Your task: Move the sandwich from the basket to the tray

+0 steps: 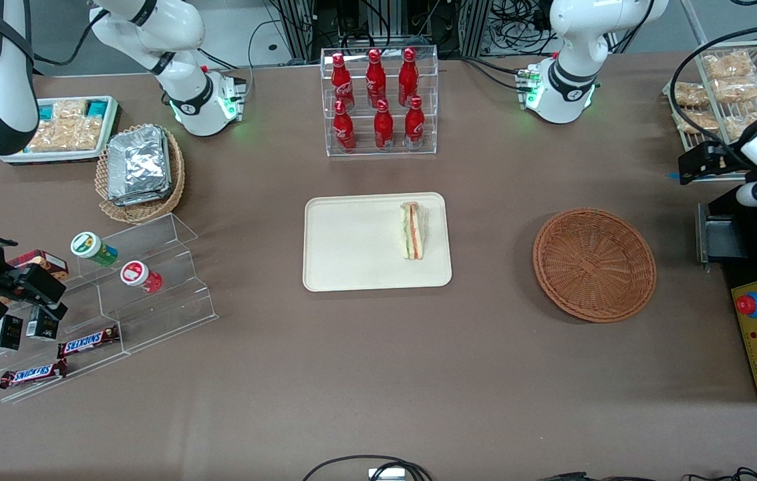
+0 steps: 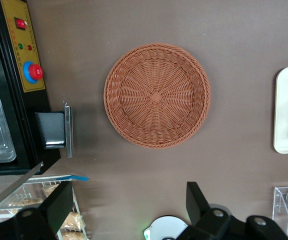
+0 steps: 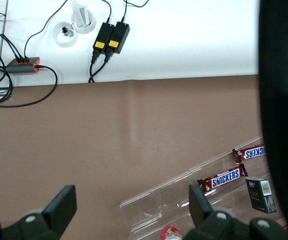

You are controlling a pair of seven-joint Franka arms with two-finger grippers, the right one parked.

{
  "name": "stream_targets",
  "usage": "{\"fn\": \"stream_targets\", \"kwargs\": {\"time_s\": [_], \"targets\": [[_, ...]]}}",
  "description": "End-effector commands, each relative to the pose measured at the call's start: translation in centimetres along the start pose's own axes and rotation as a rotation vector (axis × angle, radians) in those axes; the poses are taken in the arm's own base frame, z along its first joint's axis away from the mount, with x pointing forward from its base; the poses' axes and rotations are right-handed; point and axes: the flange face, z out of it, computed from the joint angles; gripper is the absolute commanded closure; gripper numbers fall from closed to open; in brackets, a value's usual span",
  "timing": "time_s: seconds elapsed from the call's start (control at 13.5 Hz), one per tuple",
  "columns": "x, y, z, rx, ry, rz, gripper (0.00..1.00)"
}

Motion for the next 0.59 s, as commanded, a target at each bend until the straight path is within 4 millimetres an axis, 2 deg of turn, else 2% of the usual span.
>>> {"fn": "stream_targets", "kwargs": {"time_s": [0.0, 0.52], "targets": [[-0.8, 0.4, -0.4, -0.007, 0.007, 0.053, 0.0], [-0.6, 2.3, -0.4, -0.064, 0.008, -0.078, 0.0]]}}
